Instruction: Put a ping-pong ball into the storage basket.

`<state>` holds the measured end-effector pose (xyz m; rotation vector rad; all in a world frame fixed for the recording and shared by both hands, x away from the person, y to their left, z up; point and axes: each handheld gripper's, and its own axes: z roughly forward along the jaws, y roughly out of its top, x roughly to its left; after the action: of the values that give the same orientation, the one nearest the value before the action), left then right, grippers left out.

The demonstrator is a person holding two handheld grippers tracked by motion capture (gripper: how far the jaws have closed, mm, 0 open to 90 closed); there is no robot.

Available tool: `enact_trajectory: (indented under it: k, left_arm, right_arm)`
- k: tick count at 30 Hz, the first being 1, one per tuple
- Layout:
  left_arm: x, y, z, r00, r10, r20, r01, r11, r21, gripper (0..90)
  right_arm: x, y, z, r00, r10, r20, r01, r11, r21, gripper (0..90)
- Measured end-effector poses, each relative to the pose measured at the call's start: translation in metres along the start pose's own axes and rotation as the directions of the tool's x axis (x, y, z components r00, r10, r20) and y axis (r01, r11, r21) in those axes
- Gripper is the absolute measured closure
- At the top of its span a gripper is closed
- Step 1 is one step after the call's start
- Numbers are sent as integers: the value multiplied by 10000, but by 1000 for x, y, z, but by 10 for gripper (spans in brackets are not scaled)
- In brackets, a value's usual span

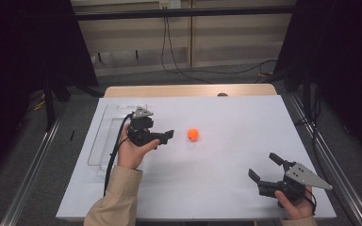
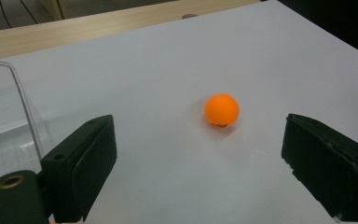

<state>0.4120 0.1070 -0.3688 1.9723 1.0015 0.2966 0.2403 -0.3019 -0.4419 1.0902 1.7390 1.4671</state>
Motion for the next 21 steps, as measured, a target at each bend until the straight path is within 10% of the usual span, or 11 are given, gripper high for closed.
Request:
enact_trajectory:
  k: [21]
  left_arm:
    - [-16,-4,18,9995,245,221,-249,9995,177,86]
  right_arm:
    - [0,0,0,10000,-2,4,2,10000,6,48]
